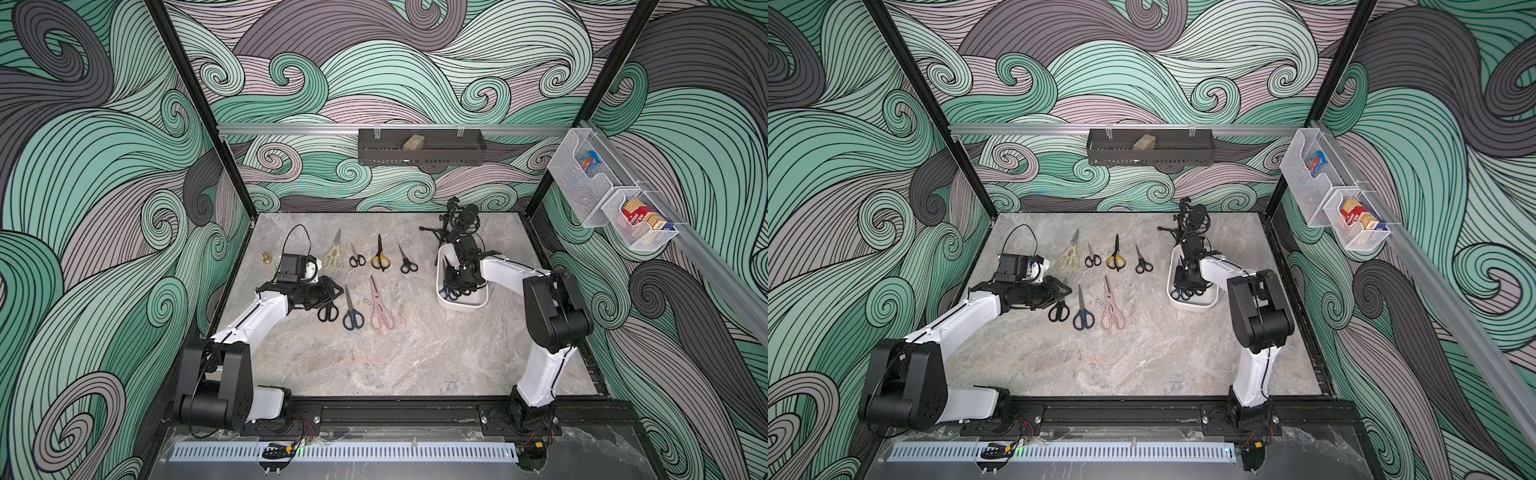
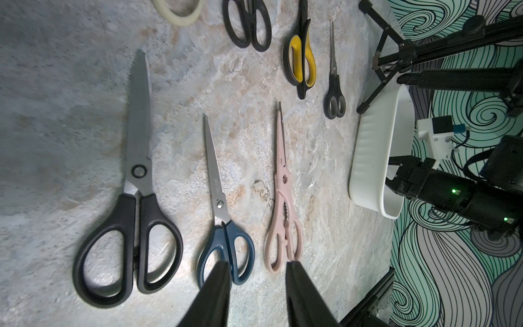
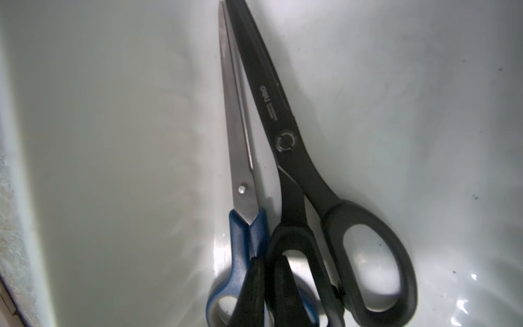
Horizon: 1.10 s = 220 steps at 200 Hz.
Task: Take the scissors out of the storage box
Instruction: Pick up the scissors from the storage box, then place the scissors at the center of the board.
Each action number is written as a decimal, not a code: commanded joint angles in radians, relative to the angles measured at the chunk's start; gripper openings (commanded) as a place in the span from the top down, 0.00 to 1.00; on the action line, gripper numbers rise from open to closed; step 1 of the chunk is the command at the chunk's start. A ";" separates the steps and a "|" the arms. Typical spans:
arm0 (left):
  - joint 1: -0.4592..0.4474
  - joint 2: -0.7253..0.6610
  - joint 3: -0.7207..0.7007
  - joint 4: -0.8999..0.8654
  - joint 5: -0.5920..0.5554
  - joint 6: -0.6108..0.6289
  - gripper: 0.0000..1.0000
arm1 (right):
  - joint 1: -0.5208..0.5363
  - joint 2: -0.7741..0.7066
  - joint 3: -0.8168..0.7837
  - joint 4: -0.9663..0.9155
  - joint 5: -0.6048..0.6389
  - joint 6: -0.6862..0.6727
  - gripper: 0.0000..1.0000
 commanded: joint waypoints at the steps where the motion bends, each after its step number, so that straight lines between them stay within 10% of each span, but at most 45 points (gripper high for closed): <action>1: 0.008 -0.027 -0.005 -0.014 0.002 0.014 0.64 | -0.002 -0.018 0.000 -0.021 -0.002 0.002 1.00; 144: 0.019 -0.009 -0.006 0.014 0.026 -0.005 0.64 | -0.001 -0.230 -0.018 -0.043 -0.085 0.017 1.00; 220: 0.040 -0.027 -0.048 0.061 0.045 -0.038 0.64 | 0.336 -0.343 -0.112 0.000 -0.143 0.227 1.00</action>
